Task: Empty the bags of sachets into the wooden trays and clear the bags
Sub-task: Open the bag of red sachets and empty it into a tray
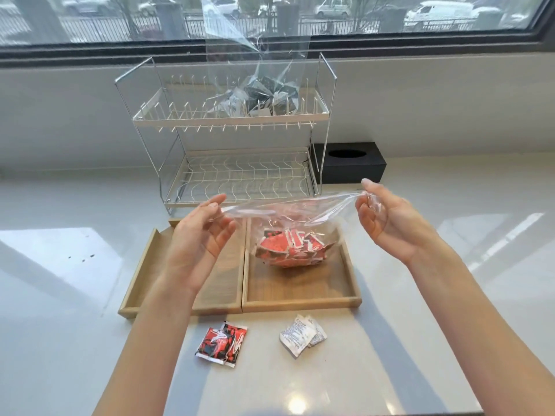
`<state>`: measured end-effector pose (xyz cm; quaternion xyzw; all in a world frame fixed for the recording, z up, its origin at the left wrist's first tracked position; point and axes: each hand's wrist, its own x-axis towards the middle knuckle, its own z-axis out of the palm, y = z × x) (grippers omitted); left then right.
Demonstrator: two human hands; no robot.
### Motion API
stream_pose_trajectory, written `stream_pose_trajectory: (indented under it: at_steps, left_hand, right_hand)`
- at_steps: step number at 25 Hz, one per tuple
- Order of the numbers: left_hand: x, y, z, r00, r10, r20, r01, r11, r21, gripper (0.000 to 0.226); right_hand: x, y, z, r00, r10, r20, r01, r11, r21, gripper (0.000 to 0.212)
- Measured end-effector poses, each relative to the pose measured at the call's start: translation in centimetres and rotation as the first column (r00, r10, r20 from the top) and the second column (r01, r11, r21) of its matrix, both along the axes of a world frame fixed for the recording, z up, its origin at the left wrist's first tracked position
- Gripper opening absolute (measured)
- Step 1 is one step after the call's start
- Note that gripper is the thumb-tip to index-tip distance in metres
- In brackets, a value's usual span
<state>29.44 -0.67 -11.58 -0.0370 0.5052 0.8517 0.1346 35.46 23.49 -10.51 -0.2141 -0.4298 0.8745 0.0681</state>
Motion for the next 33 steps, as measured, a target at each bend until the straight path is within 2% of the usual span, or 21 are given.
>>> stream_pose_trajectory:
  at_steps: [8, 16, 19, 23, 25, 27, 29, 31, 33]
  left_hand:
    - [-1.2, -0.5, 6.0, 0.980, 0.075, -0.186, -0.062, 0.995, 0.074, 0.021]
    - [-1.7, -0.8, 7.7, 0.955, 0.061, -0.291, -0.047, 0.997, 0.053, 0.022]
    - [-1.9, -1.4, 8.2, 0.930, 0.055, -0.364, -0.052, 0.998, 0.018, 0.024]
    - [-1.6, -2.7, 6.4, 0.901, 0.020, -0.433, -0.056, 0.996, -0.071, 0.021]
    - [-1.1, -3.5, 3.5, 0.927, 0.012, -0.375, -0.058, 0.992, -0.112, 0.024]
    - [-0.5, -4.2, -0.3, 0.962, 0.018, -0.271, -0.067, 0.983, -0.173, 0.023]
    - [0.4, -4.6, -4.3, 0.988, 0.005, -0.157, -0.050, 0.956, -0.289, 0.026]
    - [1.6, -4.8, -7.8, 0.999, -0.025, -0.046, 0.004, 0.915, -0.403, 0.028]
    - [2.9, -5.0, -10.8, 0.997, -0.049, 0.057, 0.070, 0.875, -0.479, 0.028]
  right_hand:
    - [-1.4, 0.3, 6.1, 0.990, 0.010, -0.138, 0.000, 0.998, 0.069, 0.019]
    - [-2.5, 0.3, 8.1, 0.980, 0.076, -0.182, -0.045, 0.985, 0.167, 0.018]
    - [-2.8, 0.0, 7.9, 0.969, 0.160, -0.189, -0.085, 0.931, 0.355, 0.011]
    - [-2.9, -0.2, 5.9, 0.959, 0.198, -0.202, -0.035, 0.792, 0.610, 0.010]
    - [-2.4, -0.1, 3.3, 0.964, 0.212, -0.161, -0.049, 0.735, 0.677, 0.006]
    - [-1.6, -0.2, -0.4, 0.978, 0.207, -0.016, -0.137, 0.699, 0.702, 0.007]
    - [-0.7, -0.4, -4.6, 0.975, 0.167, 0.149, -0.224, 0.711, 0.667, 0.015]
    - [0.6, -0.5, -8.6, 0.954, 0.127, 0.271, -0.272, 0.743, 0.611, 0.017]
    - [1.8, -0.6, -12.0, 0.923, 0.106, 0.371, -0.325, 0.731, 0.600, 0.015]
